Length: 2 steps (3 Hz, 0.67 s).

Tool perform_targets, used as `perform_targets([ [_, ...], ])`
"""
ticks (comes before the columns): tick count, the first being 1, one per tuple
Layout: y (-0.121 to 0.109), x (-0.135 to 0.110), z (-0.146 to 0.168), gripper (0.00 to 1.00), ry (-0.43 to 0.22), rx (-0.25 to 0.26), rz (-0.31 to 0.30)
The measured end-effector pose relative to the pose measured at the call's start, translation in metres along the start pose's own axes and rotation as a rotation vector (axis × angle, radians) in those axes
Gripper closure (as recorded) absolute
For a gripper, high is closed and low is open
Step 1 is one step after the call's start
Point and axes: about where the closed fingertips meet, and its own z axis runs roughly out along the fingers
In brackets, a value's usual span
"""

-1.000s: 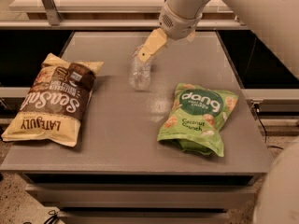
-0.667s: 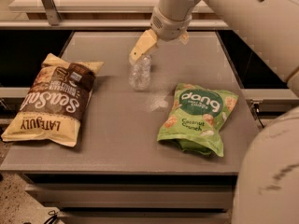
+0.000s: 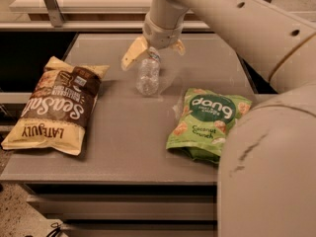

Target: Pick water bottle

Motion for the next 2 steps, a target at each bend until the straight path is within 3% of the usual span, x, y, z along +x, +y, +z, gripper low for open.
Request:
perform_targets([
  [1, 0.015, -0.008, 0.019, 0.0, 0.031, -0.02, 0.016],
  [2, 0.024, -0.009, 0.033, 0.17, 0.06, -0.032, 0.027],
])
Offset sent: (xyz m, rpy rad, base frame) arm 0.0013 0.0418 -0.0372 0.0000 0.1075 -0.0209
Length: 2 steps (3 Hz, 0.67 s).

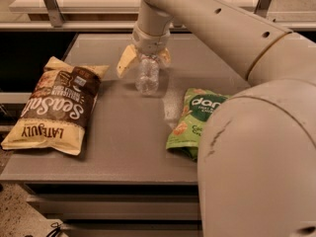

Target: Pick water bottle

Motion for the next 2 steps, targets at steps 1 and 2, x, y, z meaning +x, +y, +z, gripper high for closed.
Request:
perform_targets([
  [1, 0.0028, 0.0005, 0.0044, 0.41, 0.017, -0.001, 0.005],
  [2, 0.0061, -0.0014, 0.0032, 0.63, 0.023, 0.001, -0.001],
])
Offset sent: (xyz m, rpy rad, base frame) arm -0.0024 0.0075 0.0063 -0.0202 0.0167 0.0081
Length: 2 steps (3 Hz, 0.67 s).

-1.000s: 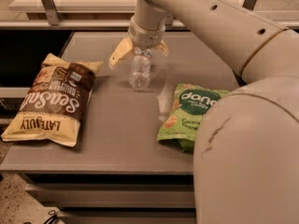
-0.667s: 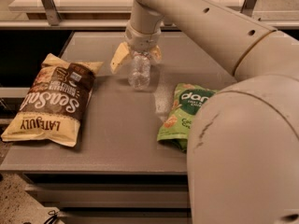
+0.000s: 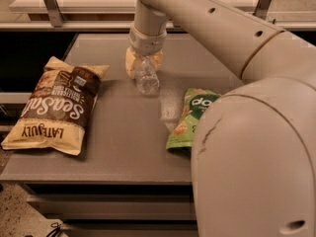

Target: Pick water bottle

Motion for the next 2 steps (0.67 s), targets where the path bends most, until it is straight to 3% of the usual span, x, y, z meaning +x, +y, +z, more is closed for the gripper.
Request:
perform_targets([
  [1, 0.003, -0.005, -0.009, 0.87, -0.01, 0.007, -0.013],
  [2, 0.007, -0.011, -0.026, 1.0, -0.034, 0.023, -0.038],
])
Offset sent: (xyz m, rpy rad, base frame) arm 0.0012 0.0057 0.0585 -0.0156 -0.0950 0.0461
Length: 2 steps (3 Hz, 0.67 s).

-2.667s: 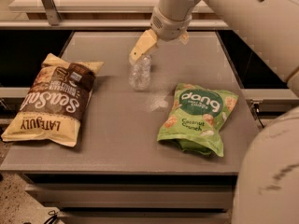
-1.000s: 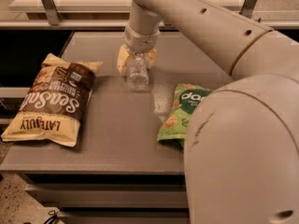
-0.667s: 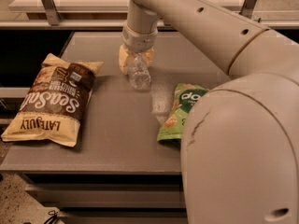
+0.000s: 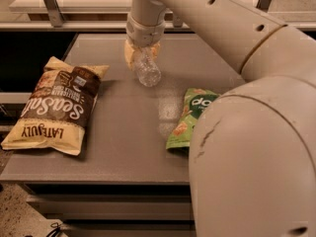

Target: Pick water bottle

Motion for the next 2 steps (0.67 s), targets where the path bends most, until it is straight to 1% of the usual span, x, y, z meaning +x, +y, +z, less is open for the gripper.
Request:
perform_targets([
  [1, 0.003, -0.008, -0.022, 1.0, -0.027, 0.021, -0.033],
  [2, 0.006, -0.015, -0.037, 1.0, -0.04, 0.036, -0.068],
])
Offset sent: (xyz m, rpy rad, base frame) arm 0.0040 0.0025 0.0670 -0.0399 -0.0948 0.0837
